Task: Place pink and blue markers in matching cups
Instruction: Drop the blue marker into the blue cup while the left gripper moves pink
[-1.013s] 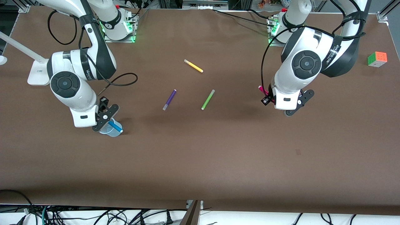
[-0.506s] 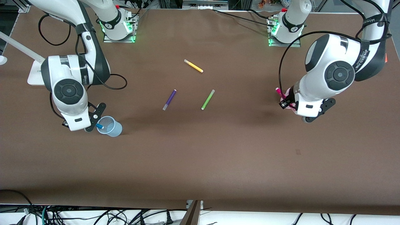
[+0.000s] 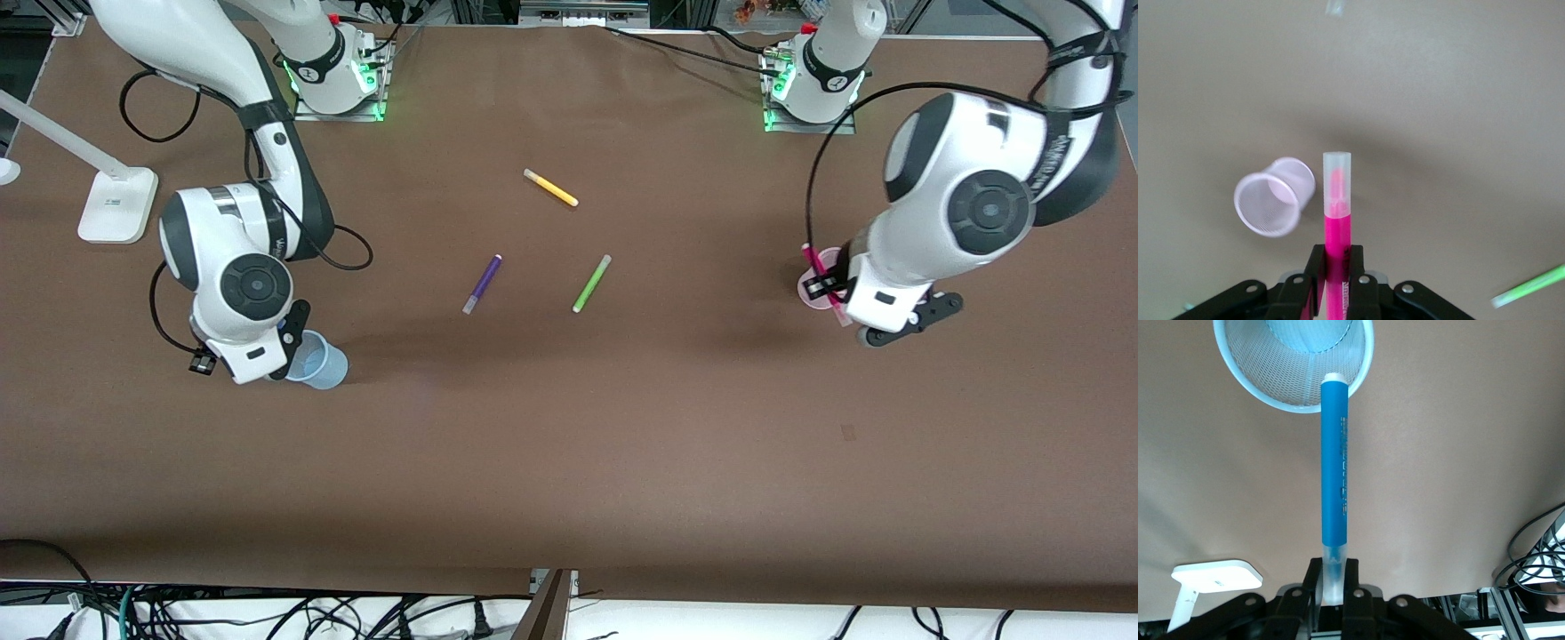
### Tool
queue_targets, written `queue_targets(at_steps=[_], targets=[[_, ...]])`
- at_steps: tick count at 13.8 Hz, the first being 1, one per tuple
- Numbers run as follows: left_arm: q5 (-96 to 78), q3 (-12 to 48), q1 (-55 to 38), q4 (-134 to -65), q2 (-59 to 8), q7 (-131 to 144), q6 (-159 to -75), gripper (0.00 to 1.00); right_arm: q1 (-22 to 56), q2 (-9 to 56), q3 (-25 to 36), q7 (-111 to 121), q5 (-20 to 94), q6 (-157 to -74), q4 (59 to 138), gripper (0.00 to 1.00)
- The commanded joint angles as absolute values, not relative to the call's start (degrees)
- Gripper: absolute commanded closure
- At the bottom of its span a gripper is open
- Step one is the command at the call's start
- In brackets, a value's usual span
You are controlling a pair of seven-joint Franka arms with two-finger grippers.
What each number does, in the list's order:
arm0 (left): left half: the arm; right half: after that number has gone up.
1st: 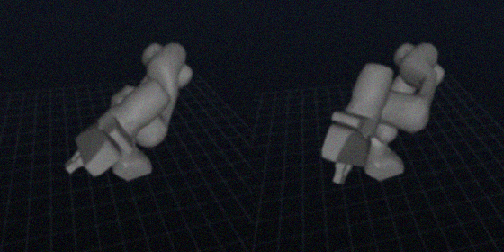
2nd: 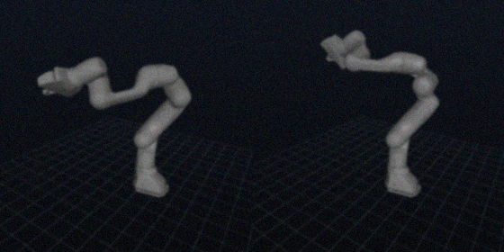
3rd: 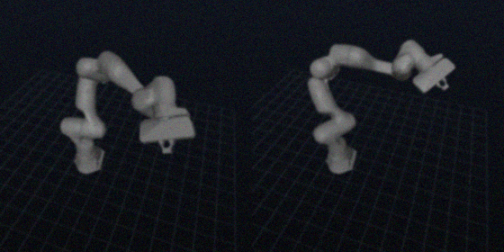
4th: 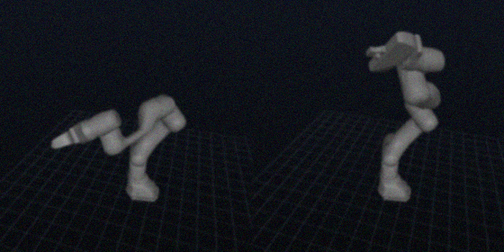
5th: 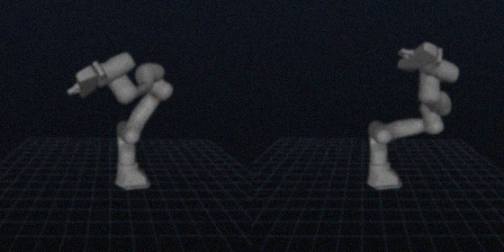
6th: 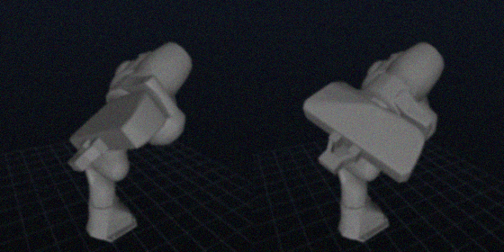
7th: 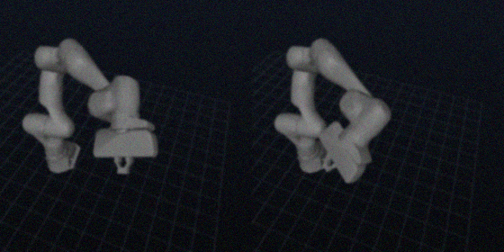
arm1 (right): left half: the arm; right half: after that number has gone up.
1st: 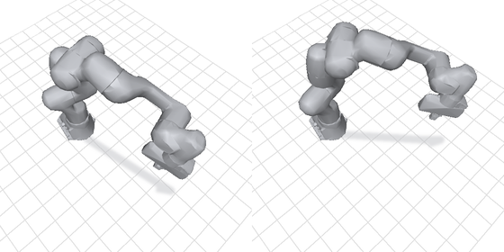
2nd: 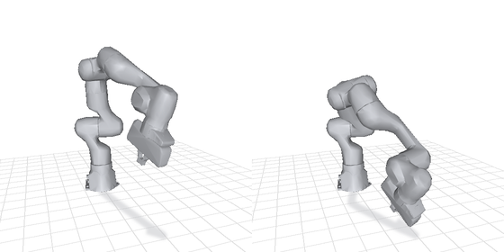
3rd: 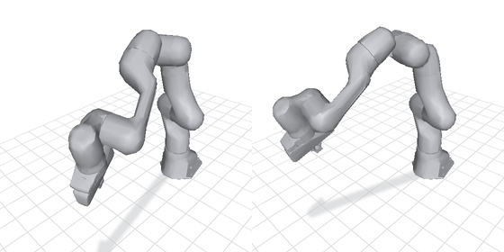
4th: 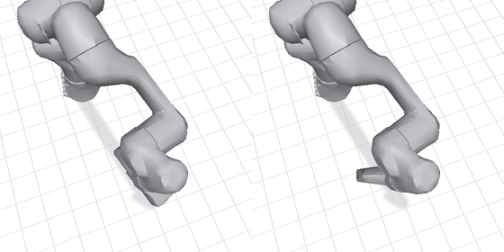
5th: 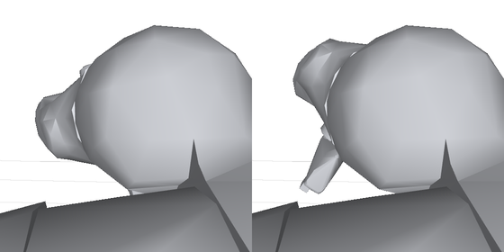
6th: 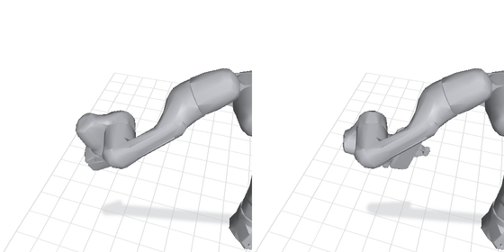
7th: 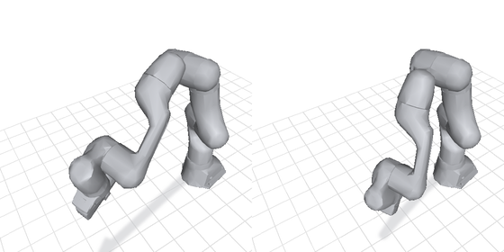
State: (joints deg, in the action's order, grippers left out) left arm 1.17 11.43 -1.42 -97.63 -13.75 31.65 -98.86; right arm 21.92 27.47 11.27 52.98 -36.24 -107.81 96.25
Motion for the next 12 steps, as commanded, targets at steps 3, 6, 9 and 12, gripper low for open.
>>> queue_targets(at_steps=[3, 6, 9, 12], targets=[[1.0, 11.8, 4.5, -106.6, -8.2, 3.7, -106.1, 1.0, 25.8, 29.6, 11.2, 53.9, -40.1, -106.6, 94.7, 1.0], [1.0, 11.8, 5.6, -113.2, -6.1, -6.5, -113.3, 1.0, 26.5, 29.9, 11.2, 54.0, -40.7, -106.5, 94.8, 1.0], [1.0, 11.8, 5.6, -119.9, -3.2, -12.5, -120.5, 1.0, 26.4, 30.5, 11.2, 53.4, -40.7, -106.6, 94.7, 0.01], [1.0, 11.9, 5.6, -128.8, 1.4, -17.3, -131.2, 1.0, 26.4, 30.2, 11.2, 53.5, -40.3, -106.9, 94.7, 0.0]])
